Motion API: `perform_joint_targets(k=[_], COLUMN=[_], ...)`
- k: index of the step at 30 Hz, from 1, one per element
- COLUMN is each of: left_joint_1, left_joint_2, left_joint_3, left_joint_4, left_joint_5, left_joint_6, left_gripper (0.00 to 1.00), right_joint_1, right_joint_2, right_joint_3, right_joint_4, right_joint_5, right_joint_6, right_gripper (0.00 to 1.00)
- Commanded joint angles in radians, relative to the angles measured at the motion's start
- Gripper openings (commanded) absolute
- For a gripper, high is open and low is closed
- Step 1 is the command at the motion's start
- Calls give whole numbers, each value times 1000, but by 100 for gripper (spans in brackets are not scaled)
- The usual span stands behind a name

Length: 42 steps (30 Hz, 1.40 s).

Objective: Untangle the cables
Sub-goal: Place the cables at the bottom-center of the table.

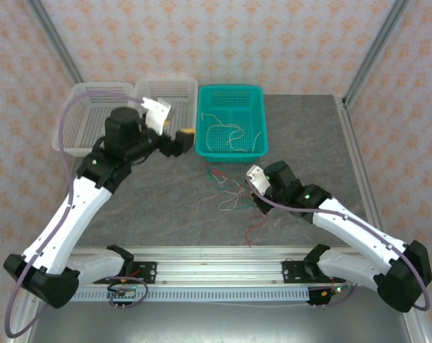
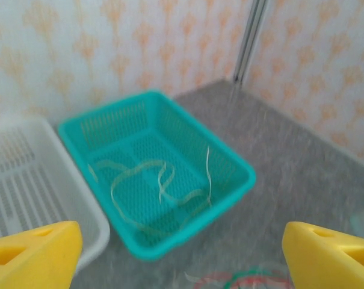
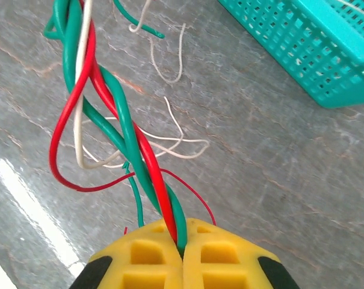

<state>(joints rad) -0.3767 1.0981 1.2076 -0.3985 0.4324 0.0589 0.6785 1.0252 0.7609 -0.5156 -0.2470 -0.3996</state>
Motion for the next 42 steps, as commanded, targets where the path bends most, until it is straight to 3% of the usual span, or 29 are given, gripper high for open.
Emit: perform_joint_targets(k=[1,5,12,17,25,30,35,42], left_joint_1=[-1,-32,-109,-142,-221,-229,-232,-234], left_joint_2=[-59,-99,-61,-30,54,145,229,320], left_joint_3=[-171,-373,-492,-577,-667,-692,-712,-657], left_joint_4=[105,294,304,349,533,683,842,946], left_joint_5=[104,118,98,61,-42,-38,-119,-22], left_joint_6=[-40,-158,-19,-18,-61,-87,-96,-131], left_gripper=[88,88,88,88,88,88,90,94], right_joint_1=[-18,-36,-53,-84,-177,-187,-186,-188], right_joint_2=[10,4,-31,-30,-35,-55,-92,-119], right_joint_3=[1,-34,-173,-162,-136,-85,-68,-69], right_joint_4=[46,29,192,163,274,242,214,238], right_joint_5=[-86,-126,-320,-342,-509,-561,-598,-634], right_joint_6=[114,295,584,622,753,735,729,758], right_gripper=[0,0,0,0,0,0,0,0])
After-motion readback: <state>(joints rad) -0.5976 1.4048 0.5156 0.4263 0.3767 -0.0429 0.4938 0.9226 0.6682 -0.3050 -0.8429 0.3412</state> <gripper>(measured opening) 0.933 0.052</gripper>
